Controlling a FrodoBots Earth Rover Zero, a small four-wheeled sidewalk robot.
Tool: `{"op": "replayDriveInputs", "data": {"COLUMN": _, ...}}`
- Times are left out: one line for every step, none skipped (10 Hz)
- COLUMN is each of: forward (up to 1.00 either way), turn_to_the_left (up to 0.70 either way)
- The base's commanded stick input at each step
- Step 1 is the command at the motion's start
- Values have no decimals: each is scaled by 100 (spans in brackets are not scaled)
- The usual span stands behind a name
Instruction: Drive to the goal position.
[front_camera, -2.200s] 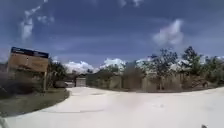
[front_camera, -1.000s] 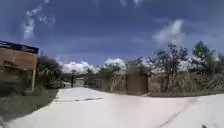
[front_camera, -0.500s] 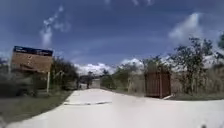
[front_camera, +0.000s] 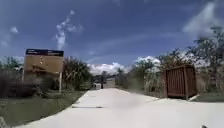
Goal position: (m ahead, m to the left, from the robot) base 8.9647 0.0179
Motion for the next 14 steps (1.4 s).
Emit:
{"op": "replayDriveInputs", "data": {"forward": 85, "turn_to_the_left": 4}}
{"op": "replayDriveInputs", "data": {"forward": 85, "turn_to_the_left": 4}}
{"op": "replayDriveInputs", "data": {"forward": 85, "turn_to_the_left": 4}}
{"op": "replayDriveInputs", "data": {"forward": 85, "turn_to_the_left": 4}}
{"op": "replayDriveInputs", "data": {"forward": 85, "turn_to_the_left": 4}}
{"op": "replayDriveInputs", "data": {"forward": 85, "turn_to_the_left": 4}}
{"op": "replayDriveInputs", "data": {"forward": 85, "turn_to_the_left": 4}}
{"op": "replayDriveInputs", "data": {"forward": 85, "turn_to_the_left": 4}}
{"op": "replayDriveInputs", "data": {"forward": 85, "turn_to_the_left": 4}}
{"op": "replayDriveInputs", "data": {"forward": 85, "turn_to_the_left": 4}}
{"op": "replayDriveInputs", "data": {"forward": 85, "turn_to_the_left": 4}}
{"op": "replayDriveInputs", "data": {"forward": 85, "turn_to_the_left": 4}}
{"op": "replayDriveInputs", "data": {"forward": 85, "turn_to_the_left": 4}}
{"op": "replayDriveInputs", "data": {"forward": 85, "turn_to_the_left": 4}}
